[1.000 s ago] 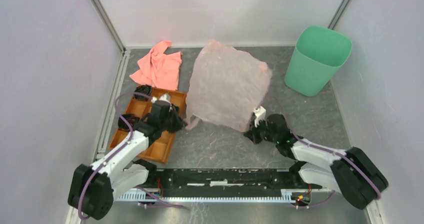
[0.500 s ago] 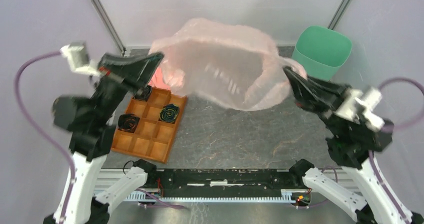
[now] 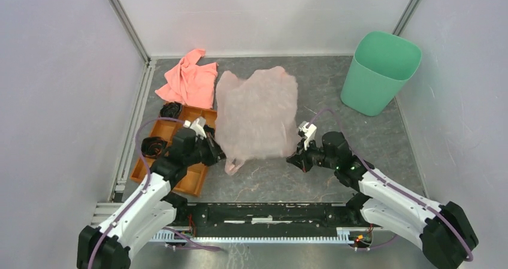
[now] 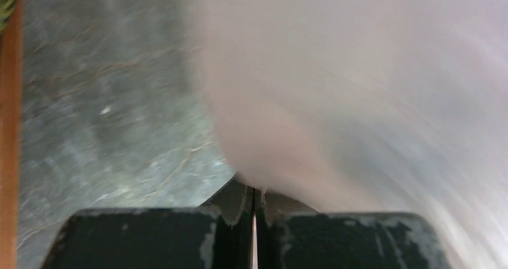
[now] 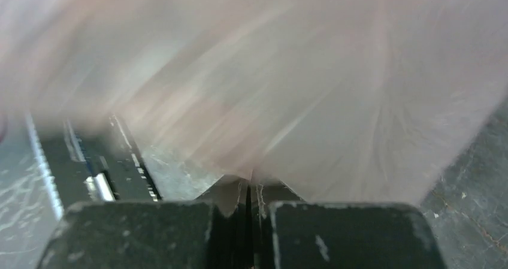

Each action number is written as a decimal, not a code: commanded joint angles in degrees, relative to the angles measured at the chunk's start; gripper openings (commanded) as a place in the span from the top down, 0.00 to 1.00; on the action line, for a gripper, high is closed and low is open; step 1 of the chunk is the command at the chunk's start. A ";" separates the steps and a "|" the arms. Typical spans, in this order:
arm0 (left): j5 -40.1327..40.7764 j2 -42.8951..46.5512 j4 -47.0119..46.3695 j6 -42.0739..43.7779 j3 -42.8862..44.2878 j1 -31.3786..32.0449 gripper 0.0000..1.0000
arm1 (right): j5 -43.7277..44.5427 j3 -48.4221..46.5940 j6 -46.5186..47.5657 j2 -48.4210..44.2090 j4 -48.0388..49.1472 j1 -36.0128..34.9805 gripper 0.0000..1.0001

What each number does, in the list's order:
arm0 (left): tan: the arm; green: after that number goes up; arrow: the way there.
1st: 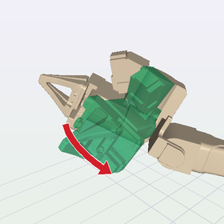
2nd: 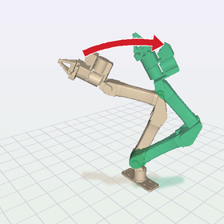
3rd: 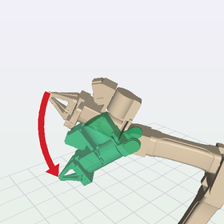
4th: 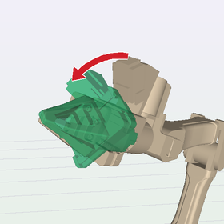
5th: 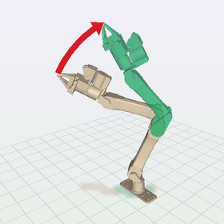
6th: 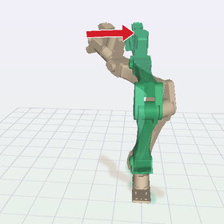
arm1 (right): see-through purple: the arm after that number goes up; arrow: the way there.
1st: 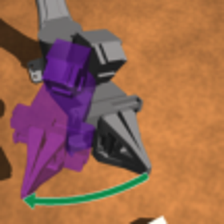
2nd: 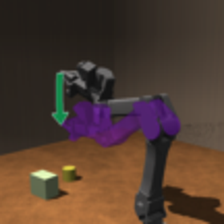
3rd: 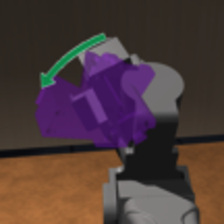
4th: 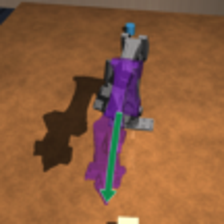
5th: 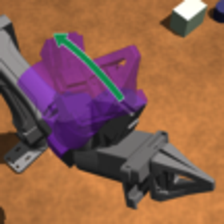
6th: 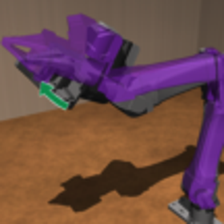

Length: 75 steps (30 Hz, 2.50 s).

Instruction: Put the trash bags into the trash bin

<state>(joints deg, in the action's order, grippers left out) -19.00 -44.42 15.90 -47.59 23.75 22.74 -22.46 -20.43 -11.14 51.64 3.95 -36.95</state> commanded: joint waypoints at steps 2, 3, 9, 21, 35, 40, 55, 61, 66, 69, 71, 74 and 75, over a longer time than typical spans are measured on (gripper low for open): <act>-8.43 4.43 -4.59 4.45 14.94 0.01 0.98 | -1.67 -15.82 2.56 -3.20 -9.68 -0.33 0.99; -9.45 4.12 -3.30 5.99 17.31 0.02 0.98 | -0.24 -19.44 3.51 -2.39 -13.21 -0.27 0.99; -4.80 7.30 -0.55 11.13 22.39 0.02 0.98 | 11.85 -23.17 0.10 -4.18 -18.44 -0.30 0.90; -6.01 6.20 5.43 14.80 17.21 0.01 0.98 | 43.40 -37.02 3.12 -4.71 -24.46 -0.30 0.13; -7.70 7.59 9.77 14.55 18.75 0.95 0.98 | 58.23 -67.11 16.70 25.18 -27.94 15.56 0.02; -6.37 7.65 11.20 14.30 19.76 0.93 0.98 | 45.16 -82.46 19.51 39.31 -37.17 24.94 0.02; -4.51 2.92 9.68 10.46 24.12 0.97 0.98 | 30.36 -93.11 17.51 53.90 -48.12 34.84 0.33; -0.52 1.92 10.51 10.20 28.57 0.91 0.98 | 31.83 -87.77 18.73 53.46 -45.22 34.81 0.41; -0.05 2.51 11.33 8.72 31.77 0.97 0.98 | 31.30 -87.81 18.50 53.54 -46.91 34.83 0.80; 0.04 2.69 11.80 8.20 32.84 0.91 0.98 | 27.47 -85.92 17.21 51.20 -47.55 34.77 0.97; 0.73 2.57 13.27 8.22 34.10 0.97 0.98 | 24.04 -83.44 15.68 48.64 -48.43 34.35 1.00; 1.39 3.08 14.57 8.00 35.44 0.91 0.98 | 18.92 -75.80 15.64 42.05 -47.96 29.90 1.00; 1.42 3.33 14.79 7.77 35.70 0.93 0.98 | 18.78 -72.86 15.87 39.62 -47.92 27.46 1.00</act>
<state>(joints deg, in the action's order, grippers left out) -18.96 -42.19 29.12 -37.67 56.16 23.59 3.81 -100.71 5.32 100.18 -42.15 -3.33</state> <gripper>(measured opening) 0.024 0.023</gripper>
